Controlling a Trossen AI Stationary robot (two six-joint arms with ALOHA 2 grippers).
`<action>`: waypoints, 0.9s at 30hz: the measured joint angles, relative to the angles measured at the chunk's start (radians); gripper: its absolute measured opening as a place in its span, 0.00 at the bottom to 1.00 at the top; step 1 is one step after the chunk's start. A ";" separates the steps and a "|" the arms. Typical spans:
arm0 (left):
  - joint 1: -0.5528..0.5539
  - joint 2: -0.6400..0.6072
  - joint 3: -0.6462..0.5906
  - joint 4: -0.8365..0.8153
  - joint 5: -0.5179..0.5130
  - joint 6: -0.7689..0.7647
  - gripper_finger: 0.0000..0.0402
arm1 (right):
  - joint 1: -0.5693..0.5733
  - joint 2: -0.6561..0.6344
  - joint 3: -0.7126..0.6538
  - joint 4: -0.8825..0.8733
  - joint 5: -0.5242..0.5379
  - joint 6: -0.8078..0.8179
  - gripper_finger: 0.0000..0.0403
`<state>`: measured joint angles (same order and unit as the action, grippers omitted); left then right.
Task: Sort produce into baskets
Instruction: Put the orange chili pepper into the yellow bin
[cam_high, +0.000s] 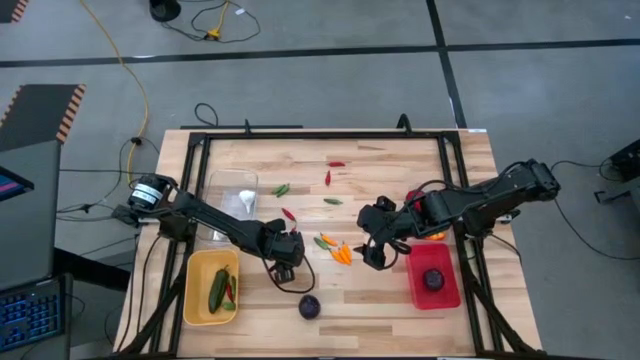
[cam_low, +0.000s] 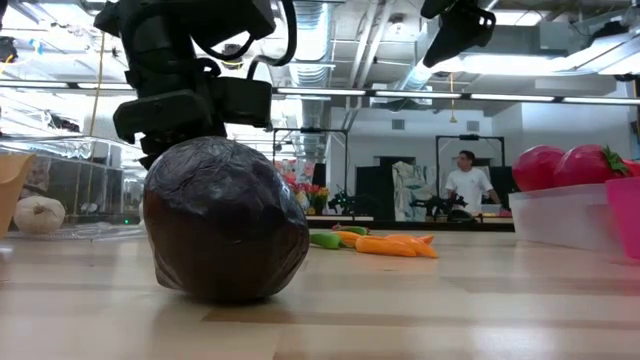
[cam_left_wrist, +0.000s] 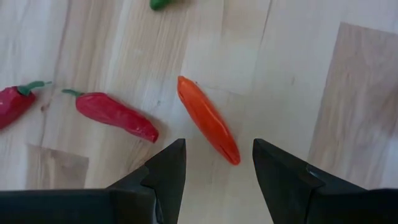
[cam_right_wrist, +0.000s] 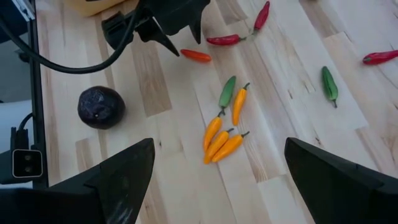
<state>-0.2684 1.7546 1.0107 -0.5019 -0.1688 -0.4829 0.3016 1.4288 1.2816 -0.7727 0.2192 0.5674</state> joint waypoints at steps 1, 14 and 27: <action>0.000 0.002 0.000 0.000 0.000 -0.002 0.43 | 0.000 0.000 0.000 0.000 0.000 0.000 0.96; 0.005 0.059 0.003 0.041 0.009 -0.001 0.43 | -0.001 0.000 0.000 -0.001 0.000 0.000 0.96; 0.007 0.061 0.002 0.041 0.001 0.003 0.13 | -0.001 0.000 0.000 0.000 0.000 0.000 0.96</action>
<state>-0.2611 1.8153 1.0126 -0.4614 -0.1674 -0.4797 0.3008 1.4288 1.2816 -0.7727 0.2188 0.5674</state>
